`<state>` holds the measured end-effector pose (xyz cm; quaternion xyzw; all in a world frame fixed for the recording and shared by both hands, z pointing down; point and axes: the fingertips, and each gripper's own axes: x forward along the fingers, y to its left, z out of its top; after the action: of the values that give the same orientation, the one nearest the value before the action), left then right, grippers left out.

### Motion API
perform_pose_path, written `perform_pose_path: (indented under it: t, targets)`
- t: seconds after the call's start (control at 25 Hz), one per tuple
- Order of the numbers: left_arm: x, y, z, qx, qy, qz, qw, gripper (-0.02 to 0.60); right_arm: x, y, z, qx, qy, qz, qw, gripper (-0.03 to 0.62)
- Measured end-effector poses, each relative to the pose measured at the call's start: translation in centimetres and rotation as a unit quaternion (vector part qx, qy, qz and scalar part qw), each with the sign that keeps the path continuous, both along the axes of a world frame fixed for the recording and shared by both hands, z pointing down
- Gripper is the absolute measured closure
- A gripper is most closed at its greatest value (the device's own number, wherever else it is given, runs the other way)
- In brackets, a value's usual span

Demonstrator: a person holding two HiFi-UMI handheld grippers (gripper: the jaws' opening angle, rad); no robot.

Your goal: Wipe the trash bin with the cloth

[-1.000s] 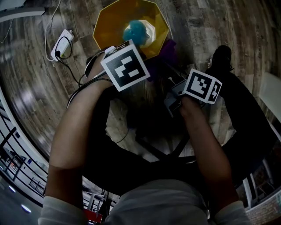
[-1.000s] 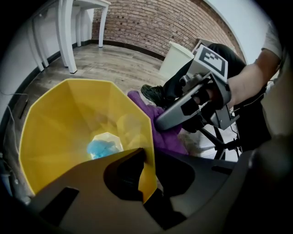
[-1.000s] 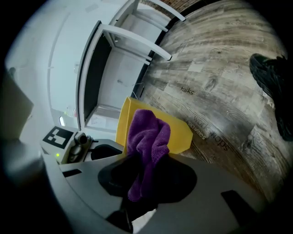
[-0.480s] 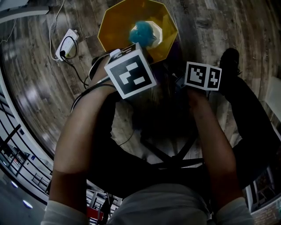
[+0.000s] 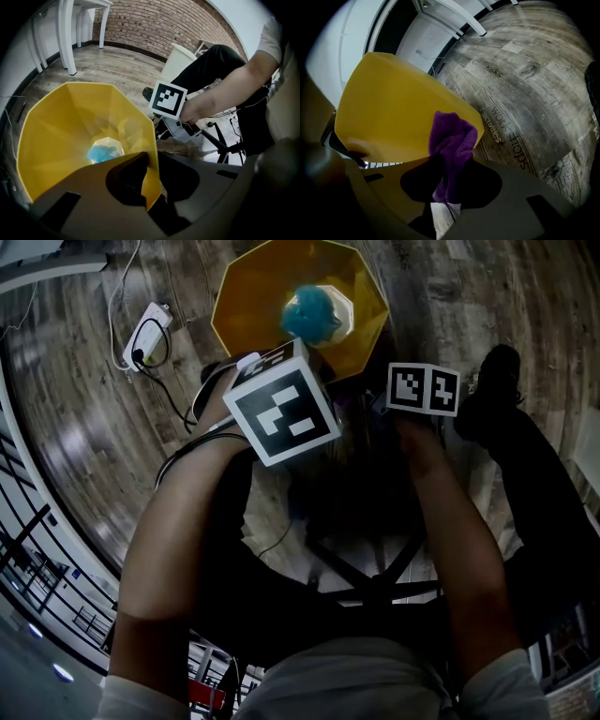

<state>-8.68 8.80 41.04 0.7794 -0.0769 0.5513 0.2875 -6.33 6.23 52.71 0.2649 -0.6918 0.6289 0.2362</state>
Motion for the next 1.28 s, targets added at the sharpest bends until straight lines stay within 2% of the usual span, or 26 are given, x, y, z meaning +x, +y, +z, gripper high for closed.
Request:
perform_pose_path:
  t: [0.24,0.6,0.92,1.28]
  targets:
    - [-0.1,0.2,0.3,0.008,0.002,-0.006,1.0,0.528,-0.4,0.5,2.4,-0.01,0.013,0.01,1.0,0.48]
    - [0.4,0.1,0.1,-0.003,0.003,-0.015,0.9999,0.528,-0.3,0.1,6.0,-0.03,0.04,0.014,0.999,0.48]
    - [0.5,-0.2,0.0,-0.003,0.004,-0.022,0.9998,0.526,-0.1,-0.6,10.2,-0.028,0.091,0.0,0.995,0.48]
    - [0.7,-0.6,0.1,-0.006,0.004,-0.036,0.9993,0.523,-1.0,-1.5,11.7,-0.044,0.094,0.009,0.995,0.48]
